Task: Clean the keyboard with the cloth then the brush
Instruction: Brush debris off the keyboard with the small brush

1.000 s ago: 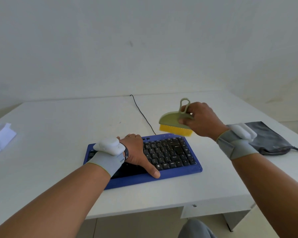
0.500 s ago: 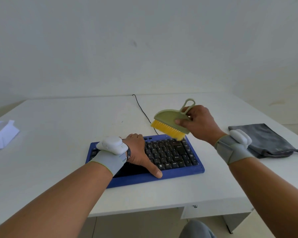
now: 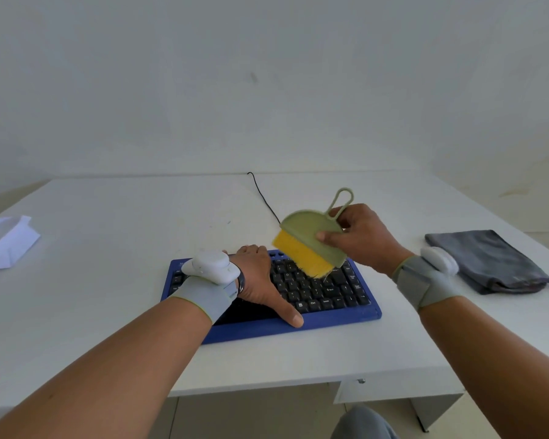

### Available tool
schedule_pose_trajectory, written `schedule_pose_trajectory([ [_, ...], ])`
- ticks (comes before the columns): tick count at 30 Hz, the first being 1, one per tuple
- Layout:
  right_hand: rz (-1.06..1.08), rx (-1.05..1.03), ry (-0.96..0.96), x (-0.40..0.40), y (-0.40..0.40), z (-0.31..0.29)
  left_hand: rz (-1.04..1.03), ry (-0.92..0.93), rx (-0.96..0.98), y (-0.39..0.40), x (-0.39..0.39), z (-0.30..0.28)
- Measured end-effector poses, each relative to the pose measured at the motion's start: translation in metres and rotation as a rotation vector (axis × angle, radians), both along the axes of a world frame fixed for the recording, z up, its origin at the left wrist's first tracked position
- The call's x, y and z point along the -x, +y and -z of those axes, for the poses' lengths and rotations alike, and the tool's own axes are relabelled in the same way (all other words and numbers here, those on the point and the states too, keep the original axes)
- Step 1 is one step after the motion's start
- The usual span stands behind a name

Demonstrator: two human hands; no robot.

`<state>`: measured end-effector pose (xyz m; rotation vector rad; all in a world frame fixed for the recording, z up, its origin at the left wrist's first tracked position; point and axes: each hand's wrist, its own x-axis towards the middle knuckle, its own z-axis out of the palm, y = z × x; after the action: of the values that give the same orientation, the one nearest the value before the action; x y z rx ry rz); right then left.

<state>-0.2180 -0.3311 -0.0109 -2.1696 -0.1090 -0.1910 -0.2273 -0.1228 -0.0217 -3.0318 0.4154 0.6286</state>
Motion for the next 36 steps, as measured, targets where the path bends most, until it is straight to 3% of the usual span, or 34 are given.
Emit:
schedule_pose_trajectory([
  [5,0.307,0.187,-0.222,-0.006,0.001,-0.001,0.005,-0.004,0.016,0.002,-0.005,0.004],
  [10,0.214,0.083,-0.112,0.016,0.008,-0.031,0.013,-0.026,0.02,0.002,-0.005,0.008],
  [13,0.126,0.196,0.022,0.019,0.022,-0.027,0.006,-0.05,0.026,0.004,-0.004,0.009],
  [17,0.248,0.321,-0.107,-0.001,0.04,-0.012,-0.005,-0.035,0.028,0.006,-0.005,0.009],
  [23,0.37,0.258,-0.324,-0.004,0.035,-0.011,0.004,-0.017,0.031,0.005,-0.006,0.013],
  [27,0.283,0.186,-0.127,0.011,0.022,-0.034,0.012,-0.044,0.035,0.005,-0.006,0.015],
  [30,0.201,0.319,0.02,0.015,0.028,-0.029,0.001,-0.057,0.038,0.004,-0.006,0.013],
  [36,0.238,0.355,-0.244,-0.009,0.05,-0.003,-0.001,-0.036,0.035,0.006,-0.006,0.01],
])
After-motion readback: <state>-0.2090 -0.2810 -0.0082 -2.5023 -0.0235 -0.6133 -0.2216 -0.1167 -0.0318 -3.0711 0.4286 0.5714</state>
